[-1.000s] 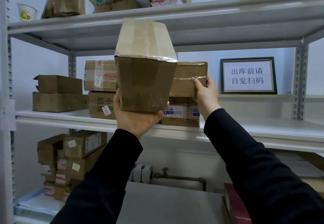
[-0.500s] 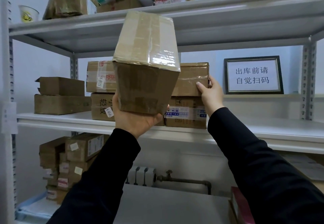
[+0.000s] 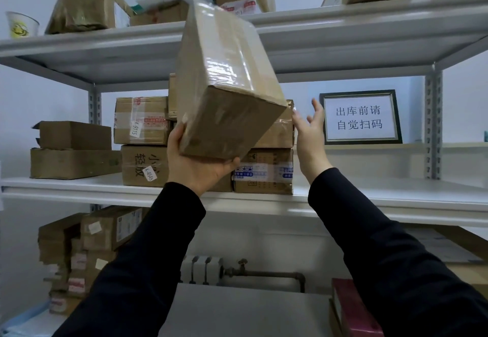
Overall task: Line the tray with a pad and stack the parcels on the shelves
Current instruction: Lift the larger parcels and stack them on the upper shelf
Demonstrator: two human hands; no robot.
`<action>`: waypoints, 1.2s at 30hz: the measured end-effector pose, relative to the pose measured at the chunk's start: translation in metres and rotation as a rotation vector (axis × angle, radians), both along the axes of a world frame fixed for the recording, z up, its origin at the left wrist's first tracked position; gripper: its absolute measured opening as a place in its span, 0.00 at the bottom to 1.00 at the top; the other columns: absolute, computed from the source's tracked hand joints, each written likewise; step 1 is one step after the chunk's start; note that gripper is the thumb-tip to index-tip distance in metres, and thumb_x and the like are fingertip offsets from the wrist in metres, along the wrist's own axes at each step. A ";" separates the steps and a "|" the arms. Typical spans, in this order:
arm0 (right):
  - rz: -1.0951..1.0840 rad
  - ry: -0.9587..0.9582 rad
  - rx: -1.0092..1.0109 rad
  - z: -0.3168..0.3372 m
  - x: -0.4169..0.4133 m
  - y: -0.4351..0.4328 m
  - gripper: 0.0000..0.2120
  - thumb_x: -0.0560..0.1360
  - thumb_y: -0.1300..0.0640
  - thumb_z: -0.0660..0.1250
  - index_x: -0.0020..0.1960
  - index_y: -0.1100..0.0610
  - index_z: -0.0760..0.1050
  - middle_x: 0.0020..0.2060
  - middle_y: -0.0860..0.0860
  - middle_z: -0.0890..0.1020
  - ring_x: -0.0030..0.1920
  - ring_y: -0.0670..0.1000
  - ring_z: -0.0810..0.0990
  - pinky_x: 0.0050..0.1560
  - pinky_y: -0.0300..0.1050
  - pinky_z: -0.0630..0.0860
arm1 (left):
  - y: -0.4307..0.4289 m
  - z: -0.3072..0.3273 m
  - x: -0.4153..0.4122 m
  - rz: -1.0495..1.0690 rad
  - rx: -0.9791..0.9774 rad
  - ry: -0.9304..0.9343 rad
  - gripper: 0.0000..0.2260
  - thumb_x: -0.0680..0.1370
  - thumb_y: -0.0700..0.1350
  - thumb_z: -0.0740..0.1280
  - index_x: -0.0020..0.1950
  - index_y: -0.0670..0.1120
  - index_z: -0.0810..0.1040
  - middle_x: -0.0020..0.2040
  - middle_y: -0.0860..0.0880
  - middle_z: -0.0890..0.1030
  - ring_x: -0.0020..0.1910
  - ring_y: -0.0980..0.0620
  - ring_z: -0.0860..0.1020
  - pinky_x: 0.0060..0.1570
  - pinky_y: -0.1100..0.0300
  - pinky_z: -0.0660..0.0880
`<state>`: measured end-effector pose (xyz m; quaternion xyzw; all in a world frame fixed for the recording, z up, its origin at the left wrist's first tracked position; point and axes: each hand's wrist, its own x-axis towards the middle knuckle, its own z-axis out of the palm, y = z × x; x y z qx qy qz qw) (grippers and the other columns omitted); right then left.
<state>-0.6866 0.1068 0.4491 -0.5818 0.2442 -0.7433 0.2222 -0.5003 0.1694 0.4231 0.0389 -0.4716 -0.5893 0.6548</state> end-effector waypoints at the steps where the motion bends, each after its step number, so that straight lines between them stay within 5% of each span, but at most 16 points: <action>1: 0.044 0.005 -0.047 0.002 -0.002 0.008 0.27 0.79 0.47 0.57 0.76 0.50 0.54 0.74 0.54 0.62 0.74 0.52 0.61 0.67 0.42 0.64 | 0.003 0.007 -0.003 0.025 0.003 -0.012 0.26 0.64 0.62 0.64 0.54 0.47 0.81 0.56 0.41 0.79 0.57 0.39 0.74 0.56 0.47 0.71; 4: 0.200 0.039 -0.168 0.000 -0.006 0.029 0.29 0.75 0.43 0.51 0.74 0.49 0.58 0.71 0.54 0.66 0.69 0.51 0.68 0.54 0.30 0.72 | 0.010 0.027 -0.008 0.119 -0.001 -0.109 0.22 0.66 0.59 0.65 0.57 0.50 0.76 0.55 0.43 0.78 0.57 0.41 0.74 0.59 0.43 0.70; 9: 0.305 0.062 -0.206 -0.005 -0.014 0.036 0.37 0.64 0.25 0.61 0.68 0.43 0.65 0.69 0.52 0.70 0.68 0.54 0.71 0.62 0.47 0.71 | 0.017 0.051 -0.017 0.233 -0.028 -0.287 0.10 0.74 0.58 0.60 0.42 0.56 0.78 0.51 0.47 0.77 0.55 0.42 0.74 0.47 0.45 0.75; 13: 0.257 0.102 -0.176 -0.002 -0.016 0.033 0.39 0.66 0.38 0.64 0.71 0.57 0.62 0.65 0.56 0.73 0.65 0.54 0.73 0.64 0.52 0.73 | 0.012 0.065 -0.018 0.205 0.008 -0.405 0.28 0.71 0.72 0.54 0.56 0.54 0.78 0.54 0.44 0.80 0.58 0.41 0.76 0.50 0.46 0.76; 16: 0.236 0.076 -0.154 0.000 -0.018 0.029 0.34 0.68 0.41 0.67 0.67 0.57 0.63 0.63 0.55 0.74 0.63 0.53 0.75 0.63 0.50 0.75 | 0.006 0.070 -0.015 0.143 -0.058 -0.461 0.36 0.68 0.76 0.53 0.65 0.54 0.74 0.63 0.42 0.77 0.63 0.39 0.74 0.60 0.38 0.71; 19: 0.219 0.036 -0.141 0.002 -0.019 0.025 0.27 0.70 0.46 0.67 0.64 0.56 0.65 0.59 0.53 0.76 0.61 0.51 0.76 0.63 0.50 0.75 | 0.003 0.069 -0.014 0.146 -0.081 -0.496 0.42 0.60 0.74 0.66 0.68 0.53 0.70 0.66 0.42 0.75 0.64 0.38 0.74 0.64 0.37 0.66; 21: 0.199 0.025 -0.145 0.005 -0.018 0.023 0.24 0.70 0.46 0.67 0.61 0.55 0.66 0.58 0.52 0.76 0.60 0.51 0.77 0.63 0.50 0.75 | 0.000 0.070 -0.014 0.213 -0.074 -0.526 0.46 0.53 0.68 0.76 0.67 0.51 0.70 0.61 0.45 0.78 0.60 0.42 0.77 0.53 0.47 0.76; 23: 0.184 0.011 -0.162 0.009 -0.016 0.022 0.22 0.71 0.46 0.68 0.59 0.55 0.67 0.55 0.49 0.77 0.58 0.49 0.77 0.60 0.46 0.76 | 0.000 0.073 -0.016 0.295 -0.108 -0.540 0.39 0.55 0.58 0.80 0.63 0.50 0.73 0.53 0.48 0.81 0.51 0.47 0.79 0.32 0.62 0.74; 25: 0.184 -0.009 -0.176 0.013 -0.013 0.022 0.18 0.76 0.50 0.67 0.60 0.57 0.66 0.53 0.47 0.77 0.56 0.47 0.77 0.56 0.39 0.75 | 0.001 0.078 -0.020 0.368 -0.142 -0.505 0.24 0.64 0.48 0.77 0.58 0.50 0.75 0.49 0.50 0.81 0.46 0.52 0.79 0.25 0.68 0.68; 29: 0.119 -0.001 -0.170 0.022 -0.008 0.016 0.20 0.75 0.45 0.62 0.62 0.53 0.67 0.59 0.50 0.77 0.61 0.47 0.75 0.60 0.40 0.73 | 0.002 0.089 -0.029 0.463 -0.170 -0.426 0.07 0.74 0.44 0.69 0.51 0.48 0.76 0.42 0.53 0.81 0.39 0.57 0.77 0.27 0.69 0.66; 31: 0.124 -0.017 -0.165 0.026 -0.007 0.012 0.17 0.79 0.50 0.60 0.64 0.57 0.68 0.55 0.46 0.77 0.55 0.37 0.76 0.56 0.32 0.72 | -0.002 0.093 -0.028 0.477 -0.177 -0.386 0.01 0.76 0.44 0.67 0.46 0.48 0.76 0.39 0.53 0.79 0.37 0.57 0.75 0.30 0.68 0.68; 33: 0.109 -0.023 -0.156 0.032 -0.005 0.008 0.19 0.79 0.51 0.59 0.67 0.60 0.69 0.54 0.44 0.77 0.51 0.32 0.75 0.49 0.27 0.71 | -0.010 0.097 -0.025 0.498 -0.199 -0.339 0.05 0.77 0.42 0.63 0.41 0.48 0.73 0.38 0.52 0.75 0.38 0.55 0.73 0.36 0.65 0.69; 36: 0.075 -0.007 -0.145 0.043 0.000 0.005 0.33 0.73 0.37 0.59 0.69 0.59 0.69 0.63 0.52 0.77 0.63 0.46 0.75 0.63 0.40 0.71 | -0.023 0.102 -0.022 0.483 -0.200 -0.289 0.02 0.77 0.42 0.62 0.49 0.46 0.71 0.47 0.49 0.74 0.46 0.51 0.73 0.43 0.62 0.71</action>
